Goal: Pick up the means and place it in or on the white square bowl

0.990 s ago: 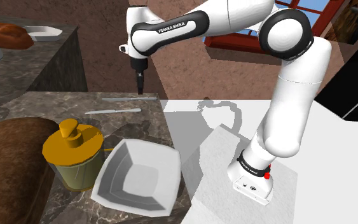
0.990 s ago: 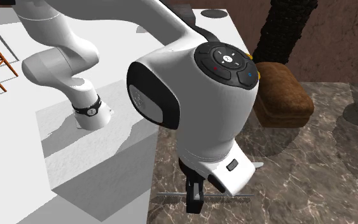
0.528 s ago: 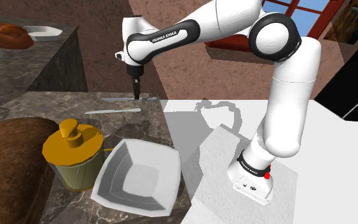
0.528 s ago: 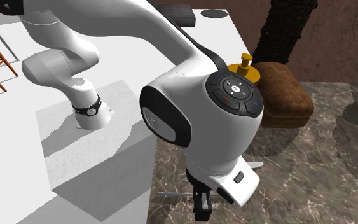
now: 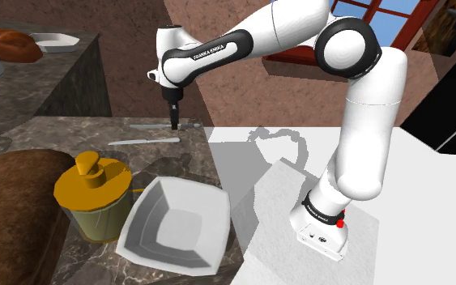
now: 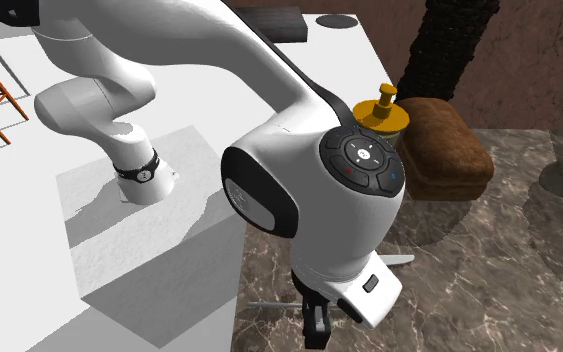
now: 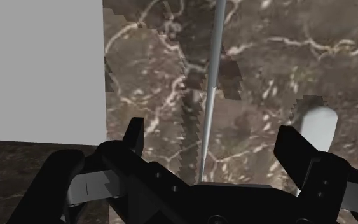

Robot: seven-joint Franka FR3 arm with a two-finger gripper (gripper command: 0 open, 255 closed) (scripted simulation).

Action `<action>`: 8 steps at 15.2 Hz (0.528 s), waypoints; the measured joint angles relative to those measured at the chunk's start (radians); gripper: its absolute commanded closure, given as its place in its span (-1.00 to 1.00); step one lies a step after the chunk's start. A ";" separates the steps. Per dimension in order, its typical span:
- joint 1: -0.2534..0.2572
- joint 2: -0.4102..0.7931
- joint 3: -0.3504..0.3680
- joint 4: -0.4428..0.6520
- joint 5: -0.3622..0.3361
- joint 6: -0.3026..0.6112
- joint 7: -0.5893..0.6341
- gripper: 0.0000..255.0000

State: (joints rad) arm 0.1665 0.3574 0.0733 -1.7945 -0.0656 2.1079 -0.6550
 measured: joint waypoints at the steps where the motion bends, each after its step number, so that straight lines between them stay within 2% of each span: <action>1: 0.000 0.000 0.000 0.000 0.000 0.000 0.000 1.00; 8: 0.000 0.000 0.000 0.000 0.000 0.000 0.000 1.00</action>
State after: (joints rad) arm 0.1665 0.3575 0.0733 -1.7944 -0.0657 2.1081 -0.6550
